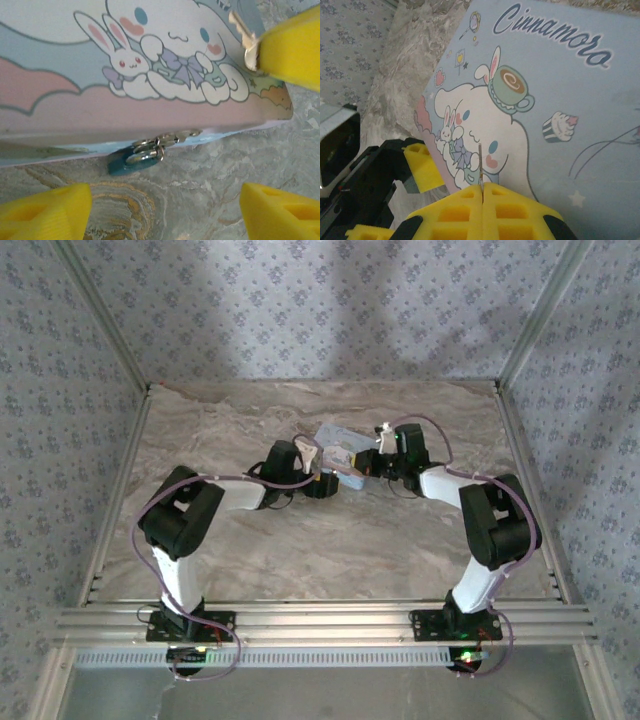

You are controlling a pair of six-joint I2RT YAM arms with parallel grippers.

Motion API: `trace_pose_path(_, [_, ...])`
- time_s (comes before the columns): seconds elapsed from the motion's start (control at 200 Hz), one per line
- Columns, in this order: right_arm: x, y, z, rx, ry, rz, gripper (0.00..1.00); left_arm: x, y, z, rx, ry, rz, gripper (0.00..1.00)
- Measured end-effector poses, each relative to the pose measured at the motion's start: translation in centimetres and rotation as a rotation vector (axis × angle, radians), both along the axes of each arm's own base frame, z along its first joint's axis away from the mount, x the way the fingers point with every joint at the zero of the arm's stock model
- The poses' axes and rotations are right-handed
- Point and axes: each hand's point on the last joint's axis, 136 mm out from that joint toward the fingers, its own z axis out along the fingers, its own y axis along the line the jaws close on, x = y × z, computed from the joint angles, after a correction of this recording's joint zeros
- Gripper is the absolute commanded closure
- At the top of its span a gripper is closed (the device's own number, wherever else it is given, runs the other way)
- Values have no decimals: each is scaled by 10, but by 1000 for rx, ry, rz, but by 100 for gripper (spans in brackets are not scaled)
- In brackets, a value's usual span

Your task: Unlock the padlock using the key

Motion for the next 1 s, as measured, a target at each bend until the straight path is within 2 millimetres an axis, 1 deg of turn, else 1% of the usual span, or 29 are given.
trace_pose_path(0.065, [-2, 3, 0, 1, 1, 5, 100, 3, -1, 0, 1, -5, 2, 26])
trace_pose_path(0.215, [-3, 7, 0, 2, 4, 6, 100, 7, -3, -7, 14, -4, 6, 33])
trace_pose_path(0.38, [-4, 9, 0, 3, 8, 0, 100, 10, -4, -13, 30, -6, 1, 38])
trace_pose_path(0.53, [-4, 10, -1, 0, 8, -4, 100, 11, -6, -14, 45, -19, 5, 43])
trace_pose_path(0.68, [-4, 11, -1, -4, 6, -6, 100, 13, -5, -18, 72, -31, 21, 49])
trace_pose_path(0.999, [-4, 13, -1, -6, 2, -5, 100, 15, -7, -29, 136, -38, 43, 54])
